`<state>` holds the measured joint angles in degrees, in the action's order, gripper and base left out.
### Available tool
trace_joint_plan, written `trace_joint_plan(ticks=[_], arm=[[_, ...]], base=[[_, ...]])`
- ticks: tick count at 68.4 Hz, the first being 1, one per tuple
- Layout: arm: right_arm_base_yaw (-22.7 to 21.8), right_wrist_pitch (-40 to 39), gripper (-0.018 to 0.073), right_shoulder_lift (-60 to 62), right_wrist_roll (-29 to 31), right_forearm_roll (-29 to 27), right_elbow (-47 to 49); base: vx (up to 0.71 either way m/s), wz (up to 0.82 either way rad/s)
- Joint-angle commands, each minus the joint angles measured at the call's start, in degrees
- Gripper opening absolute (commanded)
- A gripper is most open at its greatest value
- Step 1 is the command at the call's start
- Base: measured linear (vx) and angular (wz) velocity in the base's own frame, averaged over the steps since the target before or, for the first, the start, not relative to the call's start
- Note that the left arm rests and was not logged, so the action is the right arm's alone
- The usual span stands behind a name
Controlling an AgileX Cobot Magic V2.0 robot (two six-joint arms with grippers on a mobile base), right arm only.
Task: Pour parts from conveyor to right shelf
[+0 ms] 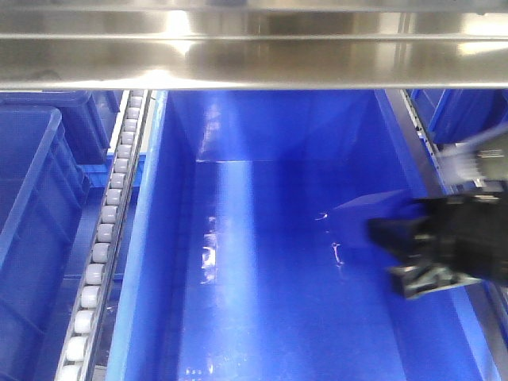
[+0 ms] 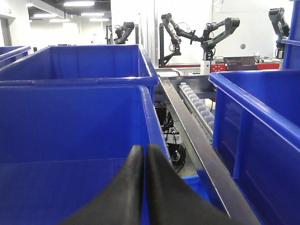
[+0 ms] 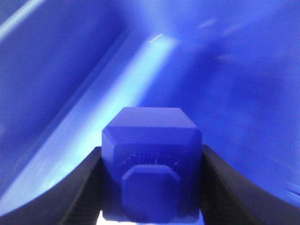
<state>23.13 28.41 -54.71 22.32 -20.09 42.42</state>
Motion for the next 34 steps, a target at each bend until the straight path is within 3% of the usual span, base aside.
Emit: trace_joint_plan(ticks=[1, 20, 34], arm=[[3.0, -4.4, 0.0134, -3.5, 0.6, 0.3, 3.2], [7.2, -8.6, 0.0134, -18.5, -2.8, 0.2, 9.1], [7.5, -7.7, 0.0134, -29.8, -3.7, 0.5, 15.8]], base=[[0.0, 0.0], [0.0, 0.0], [0.0, 0.0]])
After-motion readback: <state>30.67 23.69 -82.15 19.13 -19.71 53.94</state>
